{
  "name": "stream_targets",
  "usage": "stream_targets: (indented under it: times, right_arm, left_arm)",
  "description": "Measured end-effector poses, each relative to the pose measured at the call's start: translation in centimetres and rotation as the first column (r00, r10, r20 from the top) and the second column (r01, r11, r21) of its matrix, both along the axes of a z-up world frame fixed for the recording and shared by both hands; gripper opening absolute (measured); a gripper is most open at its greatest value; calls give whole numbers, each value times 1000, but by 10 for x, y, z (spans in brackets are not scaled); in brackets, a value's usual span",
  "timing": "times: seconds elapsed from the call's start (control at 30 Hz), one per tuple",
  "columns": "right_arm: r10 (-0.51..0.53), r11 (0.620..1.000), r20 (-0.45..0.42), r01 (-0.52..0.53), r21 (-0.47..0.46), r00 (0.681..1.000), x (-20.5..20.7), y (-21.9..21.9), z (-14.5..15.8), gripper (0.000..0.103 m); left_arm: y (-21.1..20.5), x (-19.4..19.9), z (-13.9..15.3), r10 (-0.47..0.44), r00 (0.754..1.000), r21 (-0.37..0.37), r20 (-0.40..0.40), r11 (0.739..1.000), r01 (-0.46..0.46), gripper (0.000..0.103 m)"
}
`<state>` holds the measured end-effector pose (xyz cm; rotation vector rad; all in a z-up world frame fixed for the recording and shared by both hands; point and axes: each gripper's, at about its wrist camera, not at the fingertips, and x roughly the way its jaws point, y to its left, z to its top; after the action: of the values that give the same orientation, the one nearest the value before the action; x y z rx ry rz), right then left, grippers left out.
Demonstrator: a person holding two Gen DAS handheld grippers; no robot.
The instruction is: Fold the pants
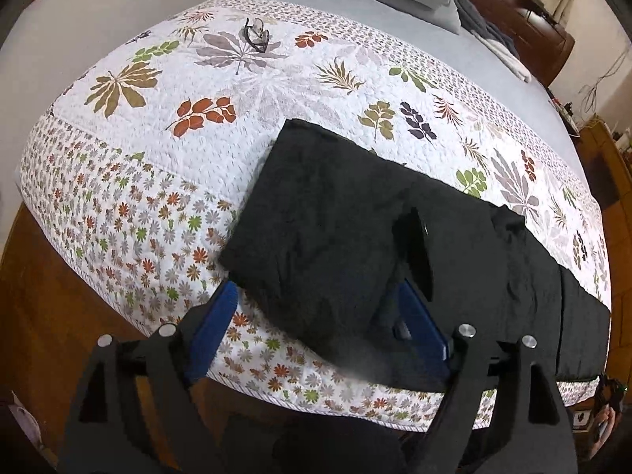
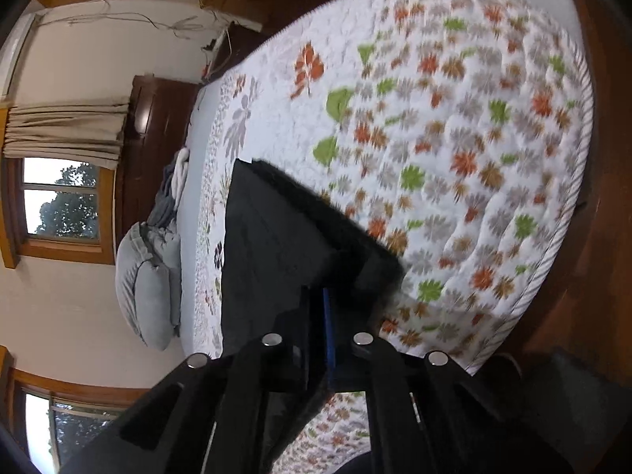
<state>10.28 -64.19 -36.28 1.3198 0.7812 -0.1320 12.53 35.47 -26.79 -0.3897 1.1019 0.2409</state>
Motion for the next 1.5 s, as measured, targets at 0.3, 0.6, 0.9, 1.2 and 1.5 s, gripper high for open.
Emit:
stream_targets:
  times: [0.3,0.6,0.9,1.2,1.5]
  right_arm:
    - [58,998,-18,-58,24,998,-2,-3,-9,6]
    - [-43,995,25,40,91,999,-33,-19,-13,55]
    - [-32,984,66,20,177,997,-15,-3,-34,55]
    - [-27,982,107,6,188,994,10,9,-36,50]
    - [-32,986,95,16,166,995,14,10,-30,19]
  left_arm:
    - [-3,14,-6,24,1000,9,-20,1000,-24,83]
    - [1,18,-15,58,998,-11,-18,998,-58,83]
    - [1,21,-39,83,991,-14,-104,996,-85,82]
    - [7,18,-45,111,986,-42,-121,992,-117,85]
    - [5,14,-44,122,988,-54,-98,990,-128,88]
